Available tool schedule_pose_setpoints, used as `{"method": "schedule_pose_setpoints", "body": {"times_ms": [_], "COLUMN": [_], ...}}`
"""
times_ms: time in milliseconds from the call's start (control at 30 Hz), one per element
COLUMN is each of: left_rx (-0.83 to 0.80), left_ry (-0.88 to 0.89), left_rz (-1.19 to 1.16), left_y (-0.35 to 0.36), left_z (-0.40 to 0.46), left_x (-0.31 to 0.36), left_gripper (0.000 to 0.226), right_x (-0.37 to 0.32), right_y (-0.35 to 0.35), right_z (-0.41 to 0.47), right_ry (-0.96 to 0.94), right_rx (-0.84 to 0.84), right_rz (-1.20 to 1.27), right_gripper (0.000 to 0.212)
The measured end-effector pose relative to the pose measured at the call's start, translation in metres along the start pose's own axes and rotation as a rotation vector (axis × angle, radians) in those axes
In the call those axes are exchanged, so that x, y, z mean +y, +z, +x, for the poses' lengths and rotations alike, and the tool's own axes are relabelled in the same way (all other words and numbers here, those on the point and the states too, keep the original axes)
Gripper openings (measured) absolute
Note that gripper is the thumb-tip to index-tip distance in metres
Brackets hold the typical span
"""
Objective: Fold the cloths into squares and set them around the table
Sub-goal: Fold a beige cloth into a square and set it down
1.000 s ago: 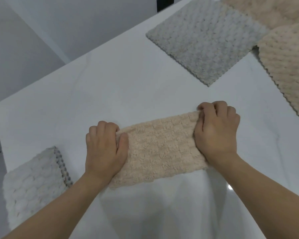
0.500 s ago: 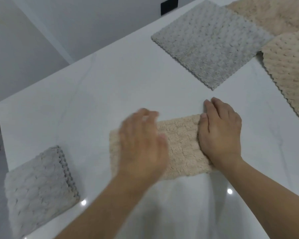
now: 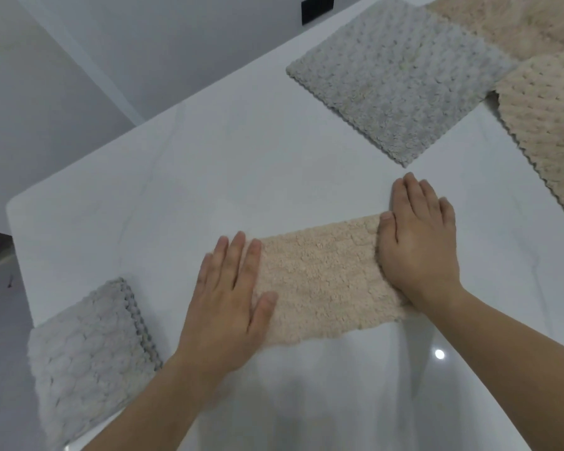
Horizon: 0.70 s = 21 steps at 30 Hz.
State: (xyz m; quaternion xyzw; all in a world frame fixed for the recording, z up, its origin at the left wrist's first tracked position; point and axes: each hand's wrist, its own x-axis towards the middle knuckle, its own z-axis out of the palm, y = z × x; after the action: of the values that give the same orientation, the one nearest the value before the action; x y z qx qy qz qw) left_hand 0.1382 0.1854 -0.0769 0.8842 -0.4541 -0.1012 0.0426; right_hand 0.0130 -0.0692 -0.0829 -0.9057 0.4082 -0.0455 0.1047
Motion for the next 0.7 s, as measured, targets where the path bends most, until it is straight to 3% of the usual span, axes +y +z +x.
{"method": "schedule_pose_setpoints", "body": {"times_ms": [567,700], "left_rx": [0.052,0.050], "left_ry": [-0.005,-0.021], "left_rz": [-0.081,-0.059], "left_y": [-0.005,-0.003], "left_z": [0.001,0.002], "left_x": [0.000,0.000], "left_gripper": [0.069,0.068], "right_x": [-0.002,-0.014], "right_y": [-0.003,-0.011], "right_z": [0.004,-0.012], "right_ry": [-0.018,0.021], "right_rx": [-0.065,0.097], "right_rz": [-0.001,0.037], "right_gripper": [0.063,0.056]}}
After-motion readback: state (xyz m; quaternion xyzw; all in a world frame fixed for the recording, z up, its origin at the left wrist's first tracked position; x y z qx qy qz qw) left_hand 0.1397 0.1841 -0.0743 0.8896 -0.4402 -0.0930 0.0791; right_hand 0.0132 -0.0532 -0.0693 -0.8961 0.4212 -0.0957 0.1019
